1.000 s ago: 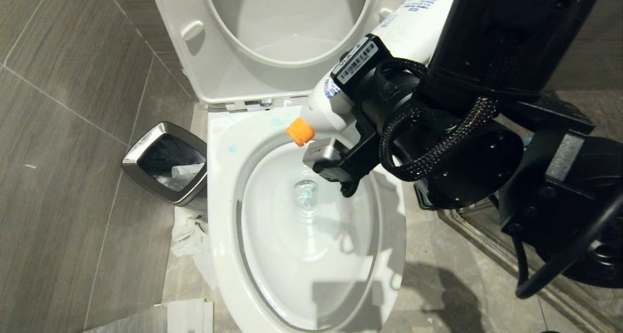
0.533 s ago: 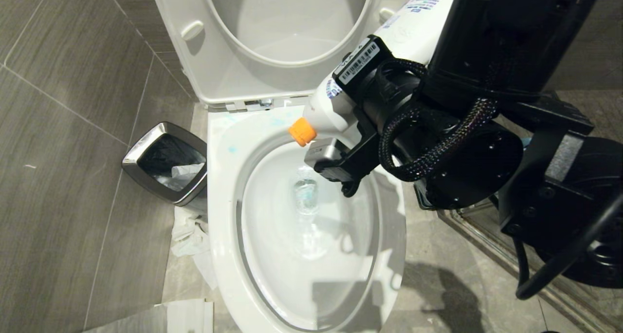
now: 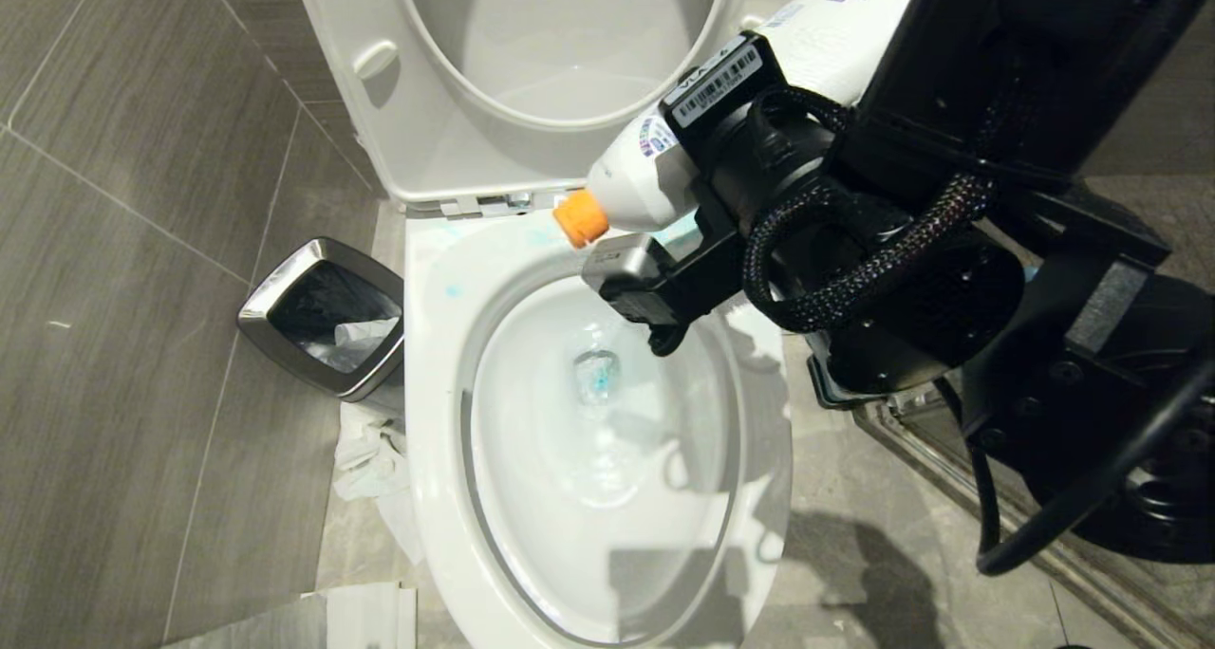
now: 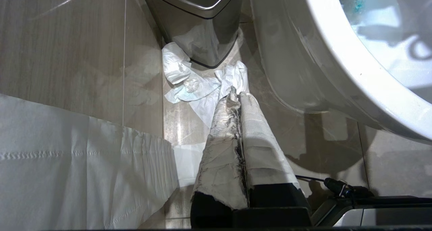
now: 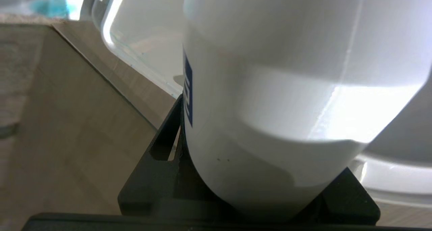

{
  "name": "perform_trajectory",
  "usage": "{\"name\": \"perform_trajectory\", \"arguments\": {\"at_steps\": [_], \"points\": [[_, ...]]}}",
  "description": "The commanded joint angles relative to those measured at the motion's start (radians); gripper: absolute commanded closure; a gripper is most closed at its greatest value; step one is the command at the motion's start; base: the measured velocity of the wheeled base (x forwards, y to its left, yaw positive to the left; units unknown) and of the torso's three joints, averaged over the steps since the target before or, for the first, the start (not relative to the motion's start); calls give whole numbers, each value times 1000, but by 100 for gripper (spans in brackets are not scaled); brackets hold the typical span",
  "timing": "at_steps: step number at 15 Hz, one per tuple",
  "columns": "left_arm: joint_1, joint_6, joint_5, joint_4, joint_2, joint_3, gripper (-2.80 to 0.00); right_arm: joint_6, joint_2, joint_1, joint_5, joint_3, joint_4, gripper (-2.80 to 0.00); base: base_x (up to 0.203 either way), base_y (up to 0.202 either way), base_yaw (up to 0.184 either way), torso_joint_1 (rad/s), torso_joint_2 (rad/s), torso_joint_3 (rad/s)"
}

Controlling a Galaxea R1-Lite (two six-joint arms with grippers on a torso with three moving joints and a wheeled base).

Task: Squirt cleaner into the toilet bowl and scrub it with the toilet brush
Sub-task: Pour in the cleaning agent

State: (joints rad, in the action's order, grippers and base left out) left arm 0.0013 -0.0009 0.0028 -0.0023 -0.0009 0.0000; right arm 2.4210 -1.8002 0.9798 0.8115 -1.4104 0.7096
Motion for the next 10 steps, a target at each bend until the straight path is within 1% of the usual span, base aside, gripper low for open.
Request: {"name": "perform_trajectory", "arguments": {"at_steps": [1,2,5,8,9,10], "points": [[0,-1,0,-1,1,1,0,-80,-4,0,7,1,7,0,0,0,0,0,0,0],[0,-1,0,-1,1,0,0,-154,-4,0,10,0,7,0,0,0,0,0,0,0],[0,-2,0,-1,1,0,0,-342,-6,0,33,-32,7,0,0,0,0,0,0,0],[0,-2,0,-1,1,1,0,-611,-25,0,94,-78,7,0,0,0,0,0,0,0],[0,-2,0,-1,1,0,0,-689,-36,0,112,-112,6,0,0,0,0,0,0,0],[0,-2,0,-1,1,0,0,-744,-45,0,119,-148,4,0,0,0,0,0,0,0]]}}
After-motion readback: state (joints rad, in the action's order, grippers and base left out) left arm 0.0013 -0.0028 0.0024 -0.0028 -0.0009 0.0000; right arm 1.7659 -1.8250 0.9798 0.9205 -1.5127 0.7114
